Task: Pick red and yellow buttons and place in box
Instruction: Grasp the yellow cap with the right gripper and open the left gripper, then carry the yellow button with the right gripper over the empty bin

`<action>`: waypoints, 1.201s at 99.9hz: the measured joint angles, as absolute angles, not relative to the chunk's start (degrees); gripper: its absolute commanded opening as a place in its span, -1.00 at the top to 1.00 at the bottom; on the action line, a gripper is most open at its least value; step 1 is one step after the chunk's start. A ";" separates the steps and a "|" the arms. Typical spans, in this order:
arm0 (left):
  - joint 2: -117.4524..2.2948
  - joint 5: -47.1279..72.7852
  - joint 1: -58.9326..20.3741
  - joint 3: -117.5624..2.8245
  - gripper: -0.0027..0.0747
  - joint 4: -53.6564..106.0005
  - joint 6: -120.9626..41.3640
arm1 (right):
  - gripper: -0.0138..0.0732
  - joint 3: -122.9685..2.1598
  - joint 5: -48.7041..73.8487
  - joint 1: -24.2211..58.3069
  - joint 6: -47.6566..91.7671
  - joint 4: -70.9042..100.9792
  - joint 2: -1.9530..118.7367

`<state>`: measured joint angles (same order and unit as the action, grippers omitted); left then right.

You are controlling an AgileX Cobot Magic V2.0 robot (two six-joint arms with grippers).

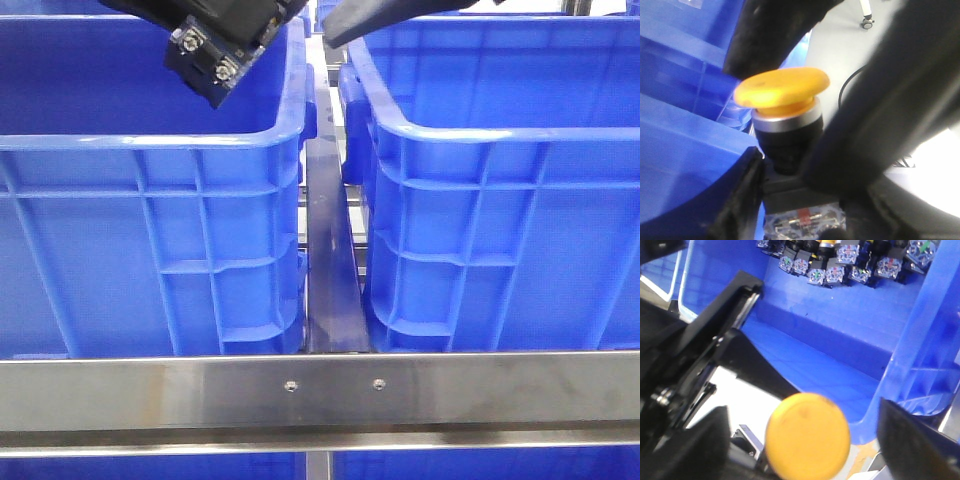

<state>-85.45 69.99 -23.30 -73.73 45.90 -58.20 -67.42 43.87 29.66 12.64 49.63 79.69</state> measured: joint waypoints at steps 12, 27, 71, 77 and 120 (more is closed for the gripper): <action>-85.45 69.99 -23.30 -73.73 0.52 46.01 -58.20 | 0.19 -67.42 43.47 29.66 12.64 50.62 80.06; -85.40 70.10 -23.30 -73.73 0.00 46.15 -58.20 | 0.59 -67.57 43.34 29.66 12.64 50.62 80.06; -84.36 70.10 -23.30 -73.73 -0.41 45.43 -58.20 | 0.61 -70.20 44.96 25.51 12.62 51.06 79.95; -83.44 70.10 -23.30 -73.73 -0.41 44.42 -58.20 | 0.61 -70.30 44.99 23.09 12.62 51.06 79.48; -81.28 70.19 -23.30 -73.73 -0.40 40.79 -58.20 | 0.61 -70.33 40.78 4.34 17.81 50.40 79.18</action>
